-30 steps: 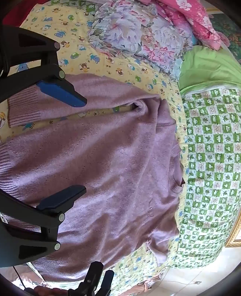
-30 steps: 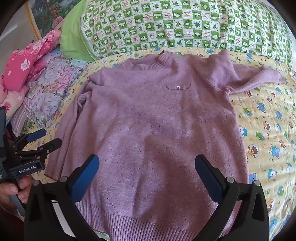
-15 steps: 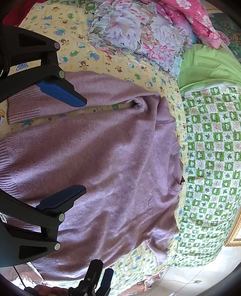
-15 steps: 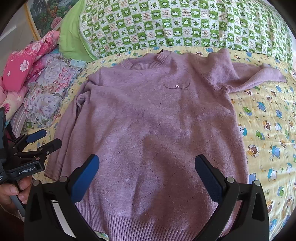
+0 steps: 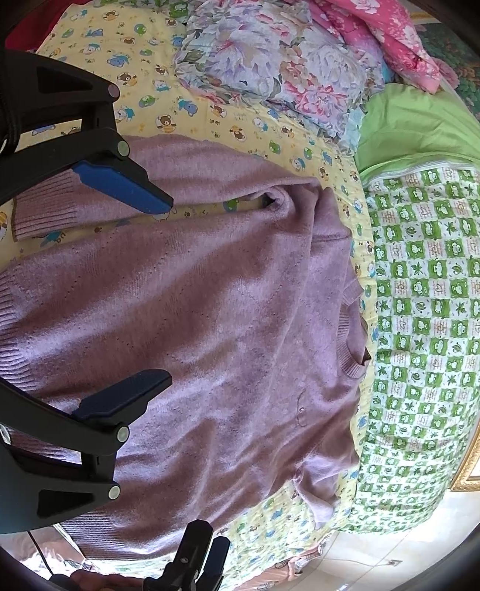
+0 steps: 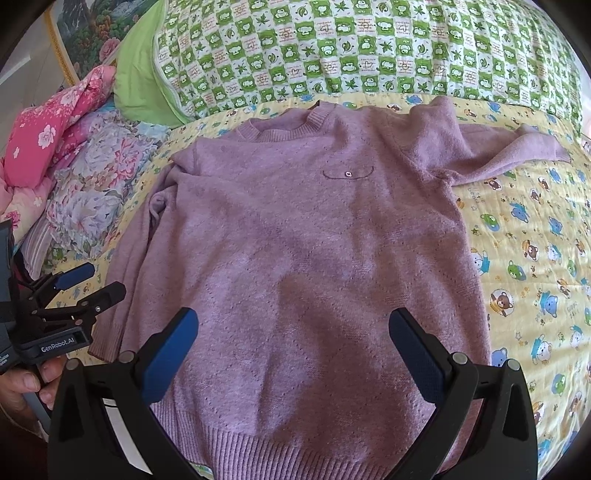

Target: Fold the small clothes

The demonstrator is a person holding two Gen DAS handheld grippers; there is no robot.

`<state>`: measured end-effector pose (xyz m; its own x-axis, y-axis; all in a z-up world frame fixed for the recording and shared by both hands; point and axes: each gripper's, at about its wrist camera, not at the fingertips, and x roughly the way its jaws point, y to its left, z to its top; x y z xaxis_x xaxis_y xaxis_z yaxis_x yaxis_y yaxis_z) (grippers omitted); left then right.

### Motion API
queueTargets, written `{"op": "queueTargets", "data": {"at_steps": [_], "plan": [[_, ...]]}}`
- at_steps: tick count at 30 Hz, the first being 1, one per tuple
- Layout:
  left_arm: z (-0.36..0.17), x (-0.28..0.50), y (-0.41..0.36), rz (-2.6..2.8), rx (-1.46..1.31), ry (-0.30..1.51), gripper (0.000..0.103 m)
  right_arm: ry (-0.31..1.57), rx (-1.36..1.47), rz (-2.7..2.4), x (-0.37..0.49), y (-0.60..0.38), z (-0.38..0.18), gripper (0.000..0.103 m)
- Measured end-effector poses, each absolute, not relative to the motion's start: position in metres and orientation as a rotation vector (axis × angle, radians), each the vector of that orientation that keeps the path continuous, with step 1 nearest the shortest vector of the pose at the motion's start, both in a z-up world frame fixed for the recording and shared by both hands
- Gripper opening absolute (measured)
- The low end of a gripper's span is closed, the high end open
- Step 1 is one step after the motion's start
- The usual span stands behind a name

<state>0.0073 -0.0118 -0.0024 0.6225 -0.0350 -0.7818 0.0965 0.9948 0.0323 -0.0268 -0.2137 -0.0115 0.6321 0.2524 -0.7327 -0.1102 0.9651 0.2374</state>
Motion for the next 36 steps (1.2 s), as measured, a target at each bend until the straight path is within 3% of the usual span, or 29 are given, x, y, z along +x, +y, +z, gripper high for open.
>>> {"op": "queueTargets", "data": {"at_steps": [24, 36], "plan": [[-0.023, 0.057, -0.038, -0.093, 0.034, 0.981, 0.087, 0.87, 0.275, 0.117, 0.019, -0.291, -0.016, 0.103], [-0.013, 0.163, -0.055, -0.085, -0.026, 0.981, 0.087, 0.743, 0.543, -0.176, 0.09, -0.479, -0.009, 0.103]]}}
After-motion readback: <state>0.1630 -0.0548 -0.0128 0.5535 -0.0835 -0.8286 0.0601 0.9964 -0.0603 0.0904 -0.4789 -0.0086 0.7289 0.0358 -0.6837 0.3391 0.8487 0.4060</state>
